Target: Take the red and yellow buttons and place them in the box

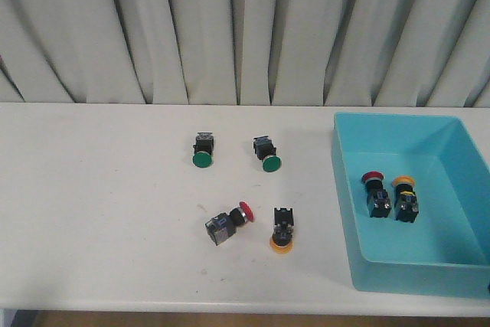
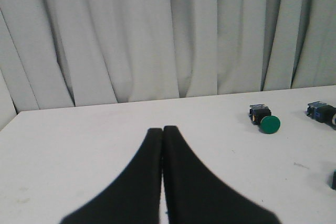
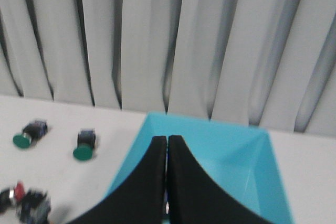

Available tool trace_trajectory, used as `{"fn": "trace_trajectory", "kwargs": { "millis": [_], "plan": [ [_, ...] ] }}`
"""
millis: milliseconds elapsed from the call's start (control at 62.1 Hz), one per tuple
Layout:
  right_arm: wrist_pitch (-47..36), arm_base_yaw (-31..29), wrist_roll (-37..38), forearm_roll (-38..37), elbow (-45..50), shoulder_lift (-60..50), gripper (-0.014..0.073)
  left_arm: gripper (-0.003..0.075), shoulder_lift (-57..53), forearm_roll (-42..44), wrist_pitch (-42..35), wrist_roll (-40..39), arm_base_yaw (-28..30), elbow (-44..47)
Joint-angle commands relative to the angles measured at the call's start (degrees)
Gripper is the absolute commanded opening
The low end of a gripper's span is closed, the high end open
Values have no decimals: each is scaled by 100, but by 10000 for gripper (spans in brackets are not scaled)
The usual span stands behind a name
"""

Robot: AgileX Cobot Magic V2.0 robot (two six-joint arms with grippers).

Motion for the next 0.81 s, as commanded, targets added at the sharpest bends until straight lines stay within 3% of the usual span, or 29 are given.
{"fn": "trace_trajectory", "kwargs": {
  "millis": [0,193,274,789],
  "plan": [
    [-480,7,25,46,627,-543,-6,-7,-81,-18,-405,-56,-4,279],
    [-656,7,4,155,1899,-1804,-6,-7,-81,-18,-405,-56,-4,279],
    [-233,7,-37,435,1865,-2151,-6,-7,-81,-18,-405,-56,-4,279],
    [-496,-379,-230,609,1880,-2162,-6,-7,-81,-25,-405,-56,-4,279]
  ]
}}
